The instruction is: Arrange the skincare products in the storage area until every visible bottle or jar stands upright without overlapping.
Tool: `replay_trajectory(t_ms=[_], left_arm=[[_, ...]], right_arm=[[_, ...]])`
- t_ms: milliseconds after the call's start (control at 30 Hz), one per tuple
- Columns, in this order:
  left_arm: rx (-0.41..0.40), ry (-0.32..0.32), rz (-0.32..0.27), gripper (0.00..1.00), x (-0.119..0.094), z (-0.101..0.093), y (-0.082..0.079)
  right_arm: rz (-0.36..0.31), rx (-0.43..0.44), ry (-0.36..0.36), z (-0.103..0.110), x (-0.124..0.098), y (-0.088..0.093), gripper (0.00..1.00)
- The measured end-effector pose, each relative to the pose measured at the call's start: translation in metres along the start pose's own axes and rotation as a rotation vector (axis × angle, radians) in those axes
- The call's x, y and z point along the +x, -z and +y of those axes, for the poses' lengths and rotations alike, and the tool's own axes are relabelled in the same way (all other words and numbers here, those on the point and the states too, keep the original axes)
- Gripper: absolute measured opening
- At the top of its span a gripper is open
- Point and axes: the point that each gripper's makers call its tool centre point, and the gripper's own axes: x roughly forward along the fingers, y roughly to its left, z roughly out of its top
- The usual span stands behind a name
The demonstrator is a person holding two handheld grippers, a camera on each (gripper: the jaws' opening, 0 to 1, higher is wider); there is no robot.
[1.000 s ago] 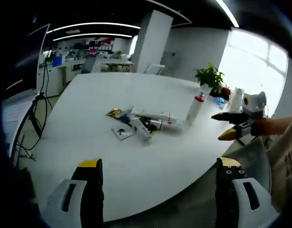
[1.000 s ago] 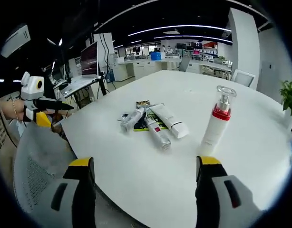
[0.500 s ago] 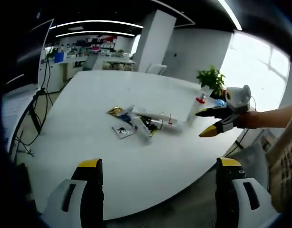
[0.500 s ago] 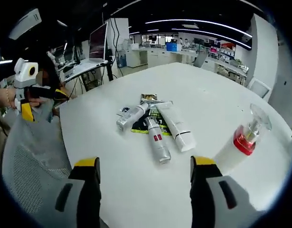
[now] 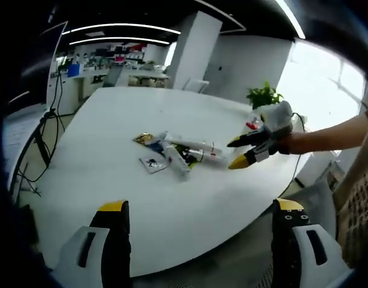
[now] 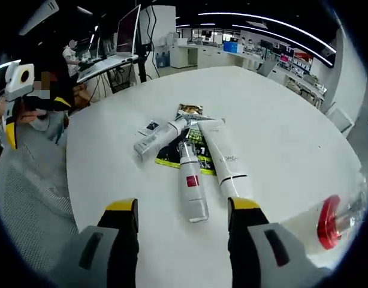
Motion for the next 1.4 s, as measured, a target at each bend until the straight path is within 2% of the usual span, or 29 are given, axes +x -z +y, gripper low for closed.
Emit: replay_trajectory(t_ms=[233,567,767,933,1167,1400], left_arm=[[0.01,0.004,0.011,0.97,0.001,-0.001,0.002],[-0.004,-0.002,0.001,0.97,0.001,0.001,0.0],[-0.012,-0.009,-0.003,0.97,0.0,0.003,0.0],[-0.014,-0.014,-0.005,0.97,0.0,0.004,-0.001],[-0.016,-0.019,-0.008,0.97,0.0,0.005,-0.001],[-0.016,-0.019,-0.008,0.97,0.0,0.004,-0.001]], right_arm=[[0.051,0.005,-0.026,-0.004,0.016,0.003,0.51],[0.109,-0.013,-0.041,-0.012,0.04,0.003,0.45],[0.16,-0.059,-0.04,-0.015,0.051,0.007,0.37],[0.157,-0.079,-0.051,-0.014,0.053,0.003,0.33],[0.168,-0.092,-0.048,-0.015,0.057,0.004,0.22],[0.169,-0.106,-0.045,-0.015,0.057,0.004,0.21]])
